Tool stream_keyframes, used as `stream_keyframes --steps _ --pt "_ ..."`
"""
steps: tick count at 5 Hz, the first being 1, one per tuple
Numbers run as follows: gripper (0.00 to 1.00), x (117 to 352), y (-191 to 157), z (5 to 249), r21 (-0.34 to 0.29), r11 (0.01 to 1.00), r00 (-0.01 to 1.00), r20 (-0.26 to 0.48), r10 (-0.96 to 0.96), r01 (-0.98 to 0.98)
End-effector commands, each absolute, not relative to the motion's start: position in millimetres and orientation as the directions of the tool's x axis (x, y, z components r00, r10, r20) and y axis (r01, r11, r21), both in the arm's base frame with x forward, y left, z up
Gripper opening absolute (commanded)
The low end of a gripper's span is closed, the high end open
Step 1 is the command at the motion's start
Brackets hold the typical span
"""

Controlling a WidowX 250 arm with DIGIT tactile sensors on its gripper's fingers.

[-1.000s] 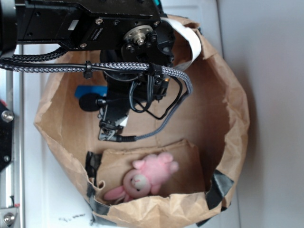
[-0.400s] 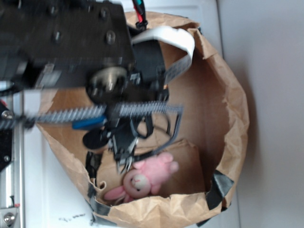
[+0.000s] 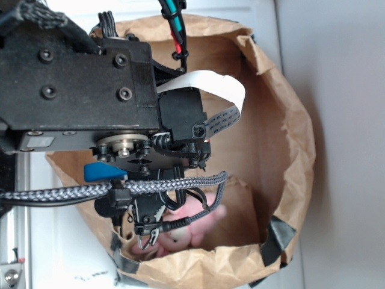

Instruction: Grab the blue block.

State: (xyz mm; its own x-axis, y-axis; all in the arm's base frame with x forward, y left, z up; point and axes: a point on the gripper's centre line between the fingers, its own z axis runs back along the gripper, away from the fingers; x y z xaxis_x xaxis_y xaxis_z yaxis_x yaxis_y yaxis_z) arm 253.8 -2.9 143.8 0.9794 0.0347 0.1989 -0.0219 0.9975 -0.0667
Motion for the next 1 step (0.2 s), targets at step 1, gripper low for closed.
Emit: stream_keyframes --steps 1 --pt "0.0 261.6 -1.6 166.6 -0.035 0.999 0.967 0.255 0.023 -0.014"
